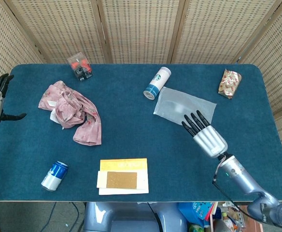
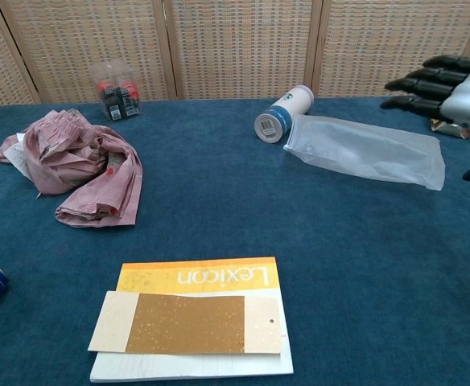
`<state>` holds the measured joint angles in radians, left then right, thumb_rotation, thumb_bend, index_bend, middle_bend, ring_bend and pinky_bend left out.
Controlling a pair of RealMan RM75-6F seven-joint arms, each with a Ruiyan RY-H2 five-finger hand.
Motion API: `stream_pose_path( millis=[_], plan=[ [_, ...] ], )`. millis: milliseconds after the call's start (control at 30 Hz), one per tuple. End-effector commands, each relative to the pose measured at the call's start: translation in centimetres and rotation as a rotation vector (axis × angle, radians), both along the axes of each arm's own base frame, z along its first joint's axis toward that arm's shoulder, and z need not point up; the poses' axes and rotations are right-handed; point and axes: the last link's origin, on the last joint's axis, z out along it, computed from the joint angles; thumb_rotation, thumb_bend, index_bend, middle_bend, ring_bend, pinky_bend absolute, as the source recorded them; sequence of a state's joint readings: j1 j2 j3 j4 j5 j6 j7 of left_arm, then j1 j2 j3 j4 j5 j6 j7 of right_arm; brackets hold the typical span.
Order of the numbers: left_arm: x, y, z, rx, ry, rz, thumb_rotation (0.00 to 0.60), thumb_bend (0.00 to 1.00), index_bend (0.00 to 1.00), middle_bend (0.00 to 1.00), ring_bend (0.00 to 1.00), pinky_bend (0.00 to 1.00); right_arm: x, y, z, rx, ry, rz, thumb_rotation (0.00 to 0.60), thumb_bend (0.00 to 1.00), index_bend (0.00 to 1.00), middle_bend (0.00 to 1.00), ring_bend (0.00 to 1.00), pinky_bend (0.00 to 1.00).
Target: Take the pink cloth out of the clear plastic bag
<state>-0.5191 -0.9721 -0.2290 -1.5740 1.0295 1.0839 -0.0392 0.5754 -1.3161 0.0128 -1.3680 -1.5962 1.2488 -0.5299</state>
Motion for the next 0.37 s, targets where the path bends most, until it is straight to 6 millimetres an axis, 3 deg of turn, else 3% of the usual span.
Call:
stream_pose_path(
  millis=[33,200,367],
  plan=[
    [-1.0,-6.3,-0.4,0.023,0.021,-0.019,0.6,0.06,0.0,0.0,0.0,0.0,-1.3,3.5,2.3,-0.038,-0.227,-0.107,0.6,0.0,0.0,0.0,0.0,0.0],
    [-2.5,-11.3,-2.6,0.031,0.019,0.023,0.6,0.06,0.0,0.0,0.0,0.0,-2.3,7.0,2.6,-0.053,-0.461,-0.185,0.6,0.0,0.0,0.0,0.0,0.0],
    [-3.3,-15.5,-5.1,0.037,0.006,0.065,0.6,0.06,0.0,0.0,0.0,0.0,-3.1,9.7,2.7,-0.135,-0.531,-0.229,0.6,0.0,0.0,0.0,0.0,0.0]
  ],
)
